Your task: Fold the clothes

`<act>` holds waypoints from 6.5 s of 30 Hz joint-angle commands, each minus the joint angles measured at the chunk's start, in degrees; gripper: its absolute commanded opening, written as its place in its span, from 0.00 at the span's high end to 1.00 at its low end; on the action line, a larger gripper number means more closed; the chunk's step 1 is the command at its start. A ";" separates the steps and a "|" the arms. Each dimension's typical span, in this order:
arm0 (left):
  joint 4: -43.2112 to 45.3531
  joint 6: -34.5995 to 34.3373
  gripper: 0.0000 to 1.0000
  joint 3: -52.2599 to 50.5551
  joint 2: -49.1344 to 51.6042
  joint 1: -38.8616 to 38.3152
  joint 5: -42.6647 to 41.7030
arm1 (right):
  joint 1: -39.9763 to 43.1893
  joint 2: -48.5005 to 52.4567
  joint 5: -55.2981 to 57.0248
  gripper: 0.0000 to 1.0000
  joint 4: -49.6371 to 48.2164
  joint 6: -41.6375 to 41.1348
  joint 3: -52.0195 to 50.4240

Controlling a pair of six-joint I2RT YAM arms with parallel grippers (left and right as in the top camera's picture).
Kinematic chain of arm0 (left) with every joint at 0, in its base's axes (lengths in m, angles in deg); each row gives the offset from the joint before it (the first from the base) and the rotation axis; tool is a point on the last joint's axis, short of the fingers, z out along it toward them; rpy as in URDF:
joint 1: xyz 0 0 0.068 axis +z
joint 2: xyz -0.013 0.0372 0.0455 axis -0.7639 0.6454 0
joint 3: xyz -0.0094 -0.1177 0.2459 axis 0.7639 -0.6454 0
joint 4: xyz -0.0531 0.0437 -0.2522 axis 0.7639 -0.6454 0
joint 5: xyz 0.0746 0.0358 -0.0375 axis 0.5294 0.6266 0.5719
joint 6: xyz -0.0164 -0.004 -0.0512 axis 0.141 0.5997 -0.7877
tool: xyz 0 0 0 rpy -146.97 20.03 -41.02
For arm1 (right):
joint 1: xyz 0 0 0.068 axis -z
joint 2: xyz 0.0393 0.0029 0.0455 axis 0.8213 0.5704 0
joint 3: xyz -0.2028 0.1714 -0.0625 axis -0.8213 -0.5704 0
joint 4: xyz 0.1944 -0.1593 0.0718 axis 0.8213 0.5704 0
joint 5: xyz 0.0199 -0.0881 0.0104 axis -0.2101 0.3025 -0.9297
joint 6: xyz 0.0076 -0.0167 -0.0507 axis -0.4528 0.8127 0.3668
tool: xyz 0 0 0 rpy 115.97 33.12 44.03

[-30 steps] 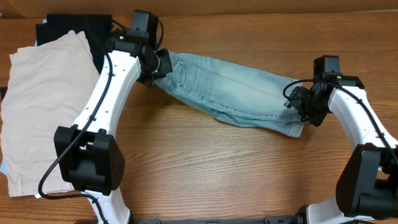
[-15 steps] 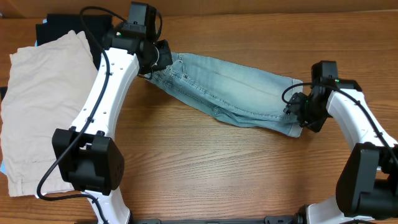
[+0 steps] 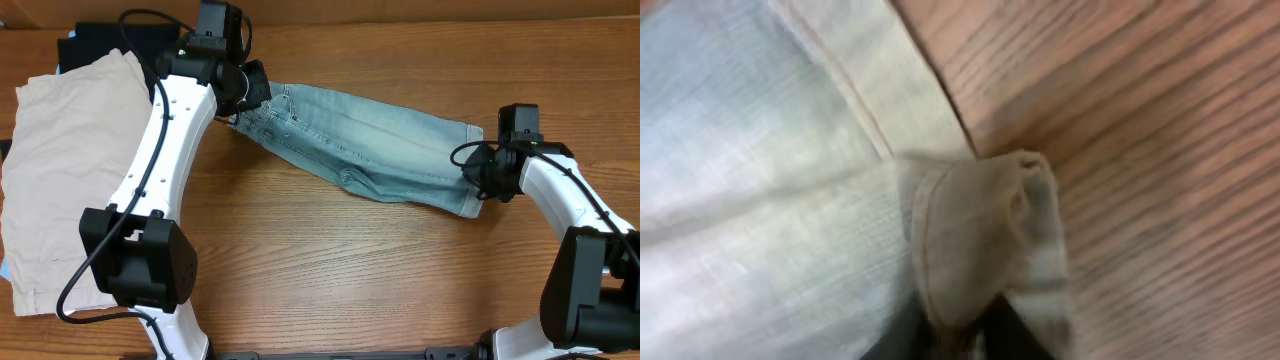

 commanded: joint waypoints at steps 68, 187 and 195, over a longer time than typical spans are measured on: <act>-4.09 -2.38 0.96 14.43 16.24 8.41 16.57 | -4.15 4.87 -13.44 0.53 -6.56 12.50 14.43; 6.75 35.71 0.11 -4.85 20.76 6.05 -20.76 | 11.65 8.33 -21.75 0.19 7.87 24.98 16.94; 6.84 33.64 0.76 -4.81 22.05 4.28 -20.00 | 11.65 8.33 -20.46 0.23 8.11 24.90 16.94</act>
